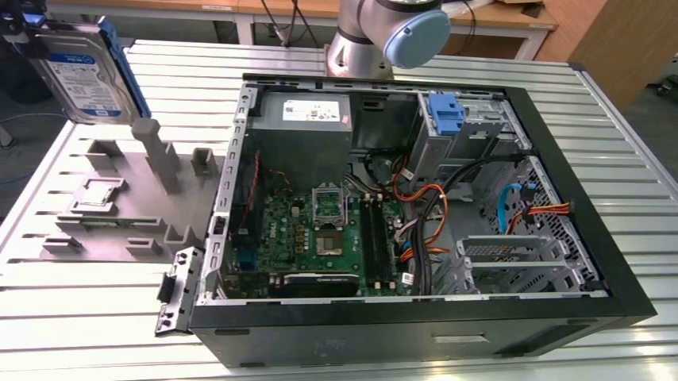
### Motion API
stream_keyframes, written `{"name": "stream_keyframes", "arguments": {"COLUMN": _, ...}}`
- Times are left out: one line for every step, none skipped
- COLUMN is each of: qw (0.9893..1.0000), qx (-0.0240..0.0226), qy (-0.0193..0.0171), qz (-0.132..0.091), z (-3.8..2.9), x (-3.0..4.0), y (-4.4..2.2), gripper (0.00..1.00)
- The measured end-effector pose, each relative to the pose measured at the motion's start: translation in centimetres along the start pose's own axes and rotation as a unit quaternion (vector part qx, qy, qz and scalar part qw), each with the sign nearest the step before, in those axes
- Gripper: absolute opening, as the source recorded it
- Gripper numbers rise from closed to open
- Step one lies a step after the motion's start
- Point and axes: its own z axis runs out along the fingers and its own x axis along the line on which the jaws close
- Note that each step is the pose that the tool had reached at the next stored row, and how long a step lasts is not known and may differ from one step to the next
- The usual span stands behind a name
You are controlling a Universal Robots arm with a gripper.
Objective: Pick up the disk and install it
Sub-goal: 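Pick up the disk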
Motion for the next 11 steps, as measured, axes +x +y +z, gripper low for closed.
{"name": "stream_keyframes", "arguments": {"qw": 1.0, "qx": 0.0, "qy": 0.0, "qz": 0.0, "z": -0.04, "x": 0.0, "y": 0.0, "gripper": 0.36}}
{"name": "stream_keyframes", "arguments": {"qw": 1.0, "qx": 0.0, "qy": 0.0, "qz": 0.0, "z": -0.07, "x": 0.0, "y": 0.0, "gripper": 0.36}}
{"name": "stream_keyframes", "arguments": {"qw": 1.0, "qx": 0.0001, "qy": 0.0, "qz": 0.0, "z": -0.1, "x": 0.0, "y": 0.0, "gripper": 0.36}}
{"name": "stream_keyframes", "arguments": {"qw": 1.0, "qx": 0.0, "qy": 0.0, "qz": 0.0, "z": -0.13, "x": 0.0, "y": 0.0, "gripper": 0.36}}
{"name": "stream_keyframes", "arguments": {"qw": 1.0, "qx": 0.0001, "qy": 0.0, "qz": 0.0, "z": -0.15, "x": 0.0, "y": 0.0, "gripper": 0.36}}
{"name": "stream_keyframes", "arguments": {"qw": 1.0, "qx": 0.0, "qy": 0.0, "qz": 0.0, "z": -0.18, "x": 0.0, "y": 0.0, "gripper": 0.36}}
{"name": "stream_keyframes", "arguments": {"qw": 1.0, "qx": 0.0, "qy": 0.0, "qz": 0.0, "z": -0.21, "x": 0.0, "y": 0.0, "gripper": 0.36}}
{"name": "stream_keyframes", "arguments": {"qw": 1.0, "qx": 0.0, "qy": 0.0, "qz": 0.0, "z": -0.25, "x": 0.0, "y": 0.0, "gripper": 0.36}}
{"name": "stream_keyframes", "arguments": {"qw": 1.0, "qx": 0.0, "qy": 0.0, "qz": 0.0, "z": -0.28, "x": 0.0, "y": 0.01, "gripper": 0.36}}
{"name": "stream_keyframes", "arguments": {"qw": 1.0, "qx": 0.0, "qy": 0.0, "qz": 0.0, "z": -0.31, "x": -0.01, "y": 0.0, "gripper": 0.36}}
{"name": "stream_keyframes", "arguments": {"qw": 1.0, "qx": 0.0, "qy": 0.0, "qz": 0.0, "z": -0.33, "x": -0.01, "y": 0.0, "gripper": 0.36}}
